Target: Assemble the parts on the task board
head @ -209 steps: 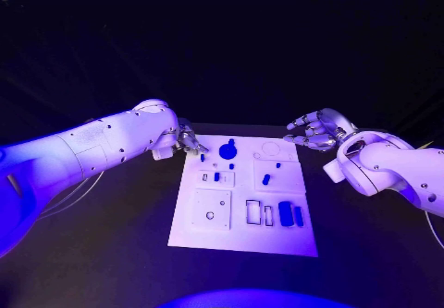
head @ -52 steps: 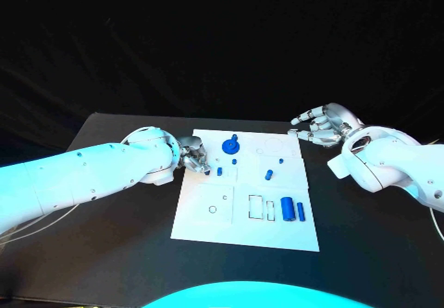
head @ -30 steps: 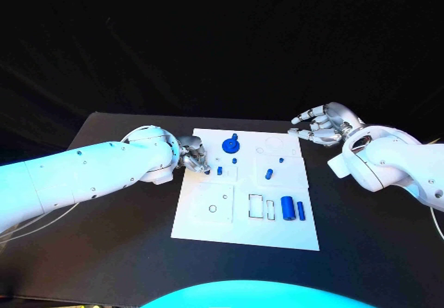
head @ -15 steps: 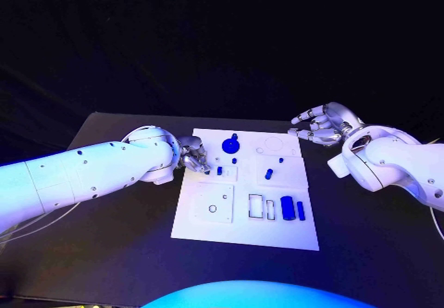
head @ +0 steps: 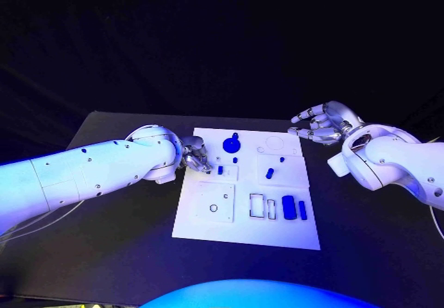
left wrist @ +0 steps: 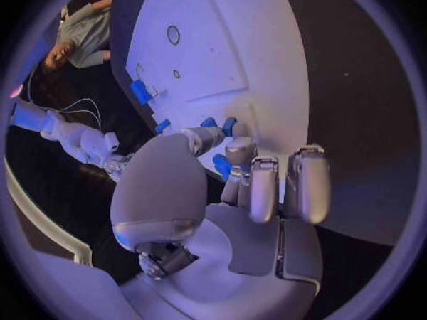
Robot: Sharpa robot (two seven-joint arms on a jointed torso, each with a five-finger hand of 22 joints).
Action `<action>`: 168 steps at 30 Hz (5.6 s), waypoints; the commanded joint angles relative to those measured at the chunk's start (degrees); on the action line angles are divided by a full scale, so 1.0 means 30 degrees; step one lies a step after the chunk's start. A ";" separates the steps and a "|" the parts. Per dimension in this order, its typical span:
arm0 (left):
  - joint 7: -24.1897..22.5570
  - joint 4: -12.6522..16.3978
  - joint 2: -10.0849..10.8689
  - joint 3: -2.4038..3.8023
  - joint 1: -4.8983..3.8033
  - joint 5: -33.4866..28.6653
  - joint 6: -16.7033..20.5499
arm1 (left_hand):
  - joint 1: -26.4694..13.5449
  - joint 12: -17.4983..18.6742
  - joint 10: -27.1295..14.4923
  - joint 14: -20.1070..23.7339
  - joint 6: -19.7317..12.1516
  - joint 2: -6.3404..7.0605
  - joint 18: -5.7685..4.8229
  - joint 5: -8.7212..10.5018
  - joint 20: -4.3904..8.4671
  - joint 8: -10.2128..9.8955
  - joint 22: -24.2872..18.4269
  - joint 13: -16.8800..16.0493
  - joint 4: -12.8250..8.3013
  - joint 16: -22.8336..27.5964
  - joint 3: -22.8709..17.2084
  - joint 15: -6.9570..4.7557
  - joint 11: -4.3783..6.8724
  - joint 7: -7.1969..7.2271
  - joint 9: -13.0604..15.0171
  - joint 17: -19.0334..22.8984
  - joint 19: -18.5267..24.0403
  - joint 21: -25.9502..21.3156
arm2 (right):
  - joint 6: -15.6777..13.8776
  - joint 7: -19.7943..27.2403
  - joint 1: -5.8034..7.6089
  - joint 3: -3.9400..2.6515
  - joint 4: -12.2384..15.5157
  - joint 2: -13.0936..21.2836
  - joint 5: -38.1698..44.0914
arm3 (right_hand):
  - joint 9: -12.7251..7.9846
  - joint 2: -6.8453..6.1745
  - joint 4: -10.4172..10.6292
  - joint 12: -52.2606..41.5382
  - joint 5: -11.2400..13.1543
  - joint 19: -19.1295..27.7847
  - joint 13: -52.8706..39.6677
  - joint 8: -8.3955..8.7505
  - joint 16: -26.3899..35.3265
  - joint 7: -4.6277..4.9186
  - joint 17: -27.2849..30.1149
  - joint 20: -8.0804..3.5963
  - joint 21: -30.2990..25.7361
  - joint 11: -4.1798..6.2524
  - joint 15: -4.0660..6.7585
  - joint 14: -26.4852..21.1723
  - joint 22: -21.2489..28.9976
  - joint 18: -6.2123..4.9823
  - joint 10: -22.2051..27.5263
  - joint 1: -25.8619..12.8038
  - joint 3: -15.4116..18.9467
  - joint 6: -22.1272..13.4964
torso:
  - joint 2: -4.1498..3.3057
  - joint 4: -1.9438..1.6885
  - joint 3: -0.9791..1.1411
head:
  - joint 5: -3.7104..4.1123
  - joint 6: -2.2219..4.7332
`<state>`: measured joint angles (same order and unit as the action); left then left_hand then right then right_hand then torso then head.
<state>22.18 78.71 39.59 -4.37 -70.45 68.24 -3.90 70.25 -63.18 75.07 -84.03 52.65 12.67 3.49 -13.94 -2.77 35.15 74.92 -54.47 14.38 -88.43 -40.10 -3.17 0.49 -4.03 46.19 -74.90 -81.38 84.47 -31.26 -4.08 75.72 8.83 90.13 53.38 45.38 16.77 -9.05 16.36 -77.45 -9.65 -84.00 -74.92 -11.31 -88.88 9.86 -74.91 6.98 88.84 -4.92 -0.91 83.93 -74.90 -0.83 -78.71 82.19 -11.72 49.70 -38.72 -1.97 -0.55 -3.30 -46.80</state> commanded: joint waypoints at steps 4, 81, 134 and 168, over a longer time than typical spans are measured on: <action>0.0335 -0.0166 -0.0221 -0.0091 0.0076 -0.0462 -0.0659 | 0.0067 0.0025 0.0103 -0.1774 0.0035 -0.0062 -0.0257 -0.0051 -0.0043 -0.0002 0.1540 0.0084 -0.3588 -0.0089 -0.3764 -0.0162 0.0023 0.0052 0.0017 -0.4311 -0.0052 0.0035 | 0.0053 0.0241 -0.0012 -0.0001 0.0017 -0.0018 0.0079 | -0.0024 0.0053 -0.0057 -0.0055 -0.0079 -0.1771 -0.0698 -0.0097 0.0102 -0.0017 -0.3789 -0.0199 -0.0101 0.0018 0.0131 0.1727 -0.4732 0.0152 -0.0073 -0.0216 -0.0129 -0.0167 | -0.0012 0.0004 -0.0010 | 0.0017 -0.0011; -0.6866 -0.2369 -0.3143 -0.0139 -0.0136 0.5001 0.4545 | 0.5253 1.0380 -0.9387 0.6705 -0.3060 0.0886 0.2327 0.0335 -0.1872 -0.4149 -1.1318 1.1960 0.0416 1.0034 0.5836 0.1929 -0.2349 -0.1620 -0.6402 1.0378 0.9428 -1.1266 | -0.0313 0.0586 -0.0274 0.0002 -0.0140 -0.0154 0.0015 | -0.0050 0.0011 -0.0122 0.1045 -0.0099 -0.1581 0.0419 -0.0177 0.0256 -0.0024 -0.3421 -0.0207 -0.0516 0.0030 0.0142 0.1634 -0.4481 0.0048 0.0900 -0.0270 -0.0271 -0.0252 | -0.0041 0.0023 -0.0005 | 0.0465 0.0612; -0.6080 -0.5108 -0.5315 -0.0262 0.0069 0.5832 0.1508 | 0.6292 1.1117 -0.7488 0.3922 -0.0786 0.0210 0.1508 0.0421 -0.1687 -0.4945 -0.5720 1.3948 -0.0144 0.4864 0.4220 0.1710 -0.2098 -0.1497 -0.7858 0.7284 0.6432 -0.6100 | -0.1059 0.1320 -0.0272 -0.0001 0.0028 -0.0322 -0.0102 | -0.0102 -0.0396 -0.0228 0.5328 -0.0118 0.0196 0.4898 -0.0737 0.2082 -0.0141 -0.0265 -0.0411 -0.4880 0.0192 0.0348 0.0784 -0.1866 -0.0906 0.3657 -0.0341 -0.1288 -0.0606 | 0.0009 -0.0017 -0.0005 | 0.0660 0.0281; -0.6944 -0.4191 -0.4523 -0.0037 0.0242 0.4593 0.3861 | 0.6113 1.1474 -0.5547 0.2088 0.0849 -0.0352 0.0950 0.0659 -0.1325 -0.5278 -0.2644 1.4090 -0.2455 0.3160 0.2358 0.1318 -0.1721 -0.1483 -0.7949 0.5244 0.4556 -0.3396 | -0.1123 0.1335 -0.0270 -0.0003 -0.0009 -0.0330 -0.0113 | -0.0100 -0.0370 -0.0192 0.5298 -0.0120 0.0169 0.4908 -0.0779 0.2085 -0.0147 -0.0298 -0.0423 -0.4886 0.0198 0.0357 0.0805 -0.1861 -0.0901 0.3576 -0.0409 -0.1342 -0.0604 | 0.0050 -0.0015 -0.0021 | 0.0707 0.0508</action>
<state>2.25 65.41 25.63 -4.69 -69.67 84.09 6.02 89.07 -29.05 57.99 -77.49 54.88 11.49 7.49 -12.13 -6.87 19.60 66.91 -12.13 7.36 -78.73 -33.08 0.73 -4.70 -8.49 22.24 -59.15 -67.27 74.00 -34.63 -0.86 74.93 8.83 90.10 52.44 44.82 16.54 -9.65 15.81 -61.67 -9.65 -83.60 -60.28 -13.30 -82.89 9.49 -74.91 5.93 74.38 -4.33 -0.30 84.14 -74.90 -2.62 -67.87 81.14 -15.28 48.23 -38.62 -2.00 -0.62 -1.13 -45.41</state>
